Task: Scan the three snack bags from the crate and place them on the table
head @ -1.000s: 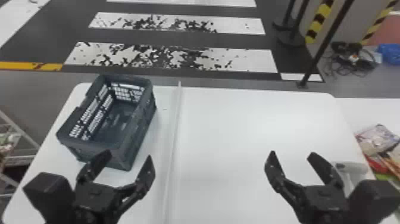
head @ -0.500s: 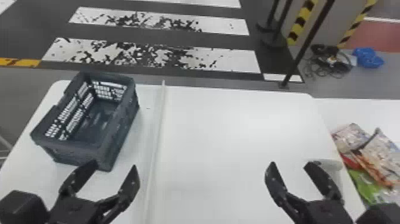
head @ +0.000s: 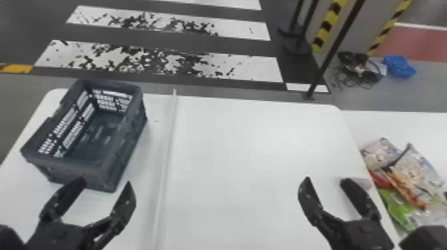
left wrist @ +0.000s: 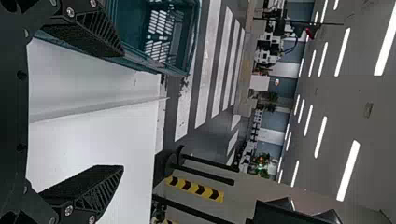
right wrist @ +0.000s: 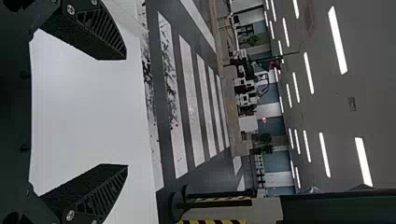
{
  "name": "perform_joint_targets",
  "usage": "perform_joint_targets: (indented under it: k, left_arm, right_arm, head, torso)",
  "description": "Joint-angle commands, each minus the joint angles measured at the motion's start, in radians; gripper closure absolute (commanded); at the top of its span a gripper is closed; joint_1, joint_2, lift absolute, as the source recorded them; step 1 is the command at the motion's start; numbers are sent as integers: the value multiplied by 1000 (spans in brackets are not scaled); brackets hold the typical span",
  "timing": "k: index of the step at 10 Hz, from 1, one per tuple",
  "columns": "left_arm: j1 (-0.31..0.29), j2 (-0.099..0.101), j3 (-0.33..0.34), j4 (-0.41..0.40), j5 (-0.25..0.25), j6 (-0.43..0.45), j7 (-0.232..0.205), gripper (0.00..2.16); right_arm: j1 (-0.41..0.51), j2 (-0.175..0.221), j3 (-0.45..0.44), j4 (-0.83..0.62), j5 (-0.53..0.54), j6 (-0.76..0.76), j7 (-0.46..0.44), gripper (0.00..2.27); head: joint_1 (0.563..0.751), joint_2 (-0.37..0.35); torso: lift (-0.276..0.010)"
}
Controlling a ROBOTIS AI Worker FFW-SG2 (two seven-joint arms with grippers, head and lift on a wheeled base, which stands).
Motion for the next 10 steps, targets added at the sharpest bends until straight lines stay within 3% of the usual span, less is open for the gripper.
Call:
perform_joint_targets:
  k: [1, 10]
  left_arm:
    - [-4, 0, -10, 5, 2, -5, -2, 151]
    - [-3, -3, -46, 32, -15, -88, 18, 151]
  right_arm:
    - [-1, 0, 4, 0, 3, 0, 0, 110]
    - [26, -1, -8, 0, -4, -74, 6, 120]
  head:
    - [695, -124]
    - [695, -168]
  torso:
    - [-36]
    - [-36]
